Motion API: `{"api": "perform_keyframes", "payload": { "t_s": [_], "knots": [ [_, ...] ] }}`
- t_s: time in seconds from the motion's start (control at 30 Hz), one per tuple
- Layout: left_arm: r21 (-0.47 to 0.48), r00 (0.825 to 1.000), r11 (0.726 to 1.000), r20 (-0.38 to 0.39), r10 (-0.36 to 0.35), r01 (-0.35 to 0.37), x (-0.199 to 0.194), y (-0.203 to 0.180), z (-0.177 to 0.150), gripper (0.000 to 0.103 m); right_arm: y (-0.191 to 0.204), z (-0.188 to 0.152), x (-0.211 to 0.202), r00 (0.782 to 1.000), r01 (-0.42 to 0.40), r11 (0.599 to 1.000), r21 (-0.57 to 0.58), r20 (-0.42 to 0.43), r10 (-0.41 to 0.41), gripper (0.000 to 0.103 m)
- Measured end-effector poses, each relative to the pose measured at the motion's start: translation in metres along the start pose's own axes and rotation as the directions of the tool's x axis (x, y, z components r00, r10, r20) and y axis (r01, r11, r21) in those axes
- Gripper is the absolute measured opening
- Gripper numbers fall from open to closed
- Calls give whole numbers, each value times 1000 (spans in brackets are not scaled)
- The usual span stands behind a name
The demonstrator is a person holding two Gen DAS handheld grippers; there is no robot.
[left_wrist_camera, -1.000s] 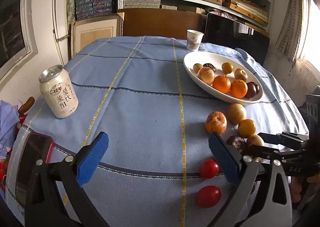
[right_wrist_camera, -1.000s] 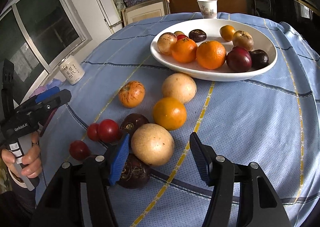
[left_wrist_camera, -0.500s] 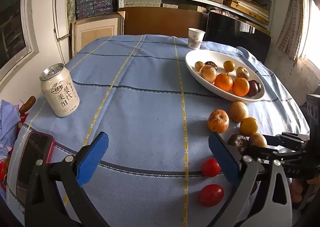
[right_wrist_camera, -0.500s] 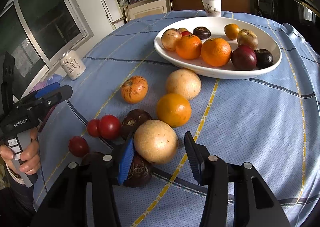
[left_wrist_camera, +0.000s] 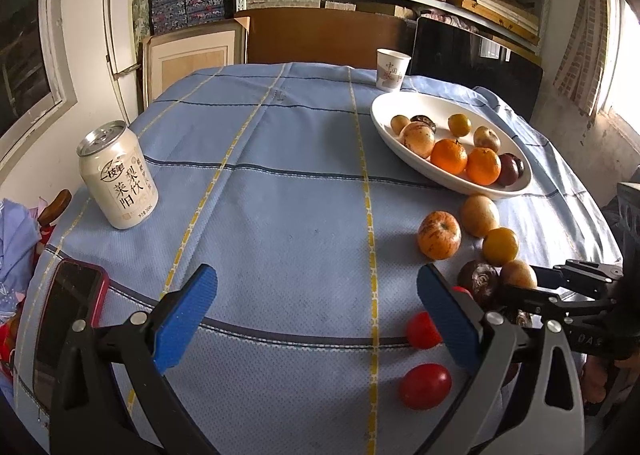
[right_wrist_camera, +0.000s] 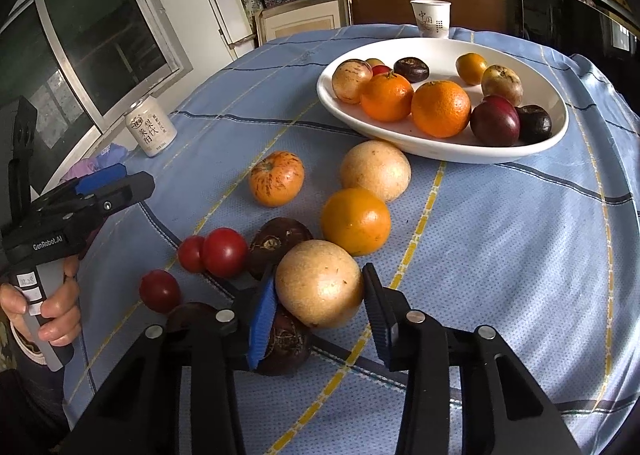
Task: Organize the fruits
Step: 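Grasp a pale round fruit with the right tool while the left tool grasps a red tomato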
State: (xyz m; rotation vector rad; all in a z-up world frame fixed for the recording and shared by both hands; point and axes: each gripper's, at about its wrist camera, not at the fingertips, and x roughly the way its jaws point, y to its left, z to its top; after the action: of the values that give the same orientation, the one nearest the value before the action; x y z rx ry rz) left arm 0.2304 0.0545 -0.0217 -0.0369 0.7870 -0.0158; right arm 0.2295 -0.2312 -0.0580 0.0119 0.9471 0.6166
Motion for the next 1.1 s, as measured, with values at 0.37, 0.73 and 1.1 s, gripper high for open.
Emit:
{"api": "perform_keyframes", "payload": {
  "t_s": [0.37,0.73,1.1],
  "knots": [
    [165,960,947,-98,-261,275,-14,-21,-24,98,-15,5,-9,1000,-25,997,75,20,23,42],
    [298,952,905,-132,-275,303,-17,-37,-51,75,-15,5,-12,999,-1,998,69,34,-1,41],
    [338,945,888,-204,-255,312,-1,-49,-60,39,-16,6,-16,999,10,998,59,50,-13,39]
  ]
}}
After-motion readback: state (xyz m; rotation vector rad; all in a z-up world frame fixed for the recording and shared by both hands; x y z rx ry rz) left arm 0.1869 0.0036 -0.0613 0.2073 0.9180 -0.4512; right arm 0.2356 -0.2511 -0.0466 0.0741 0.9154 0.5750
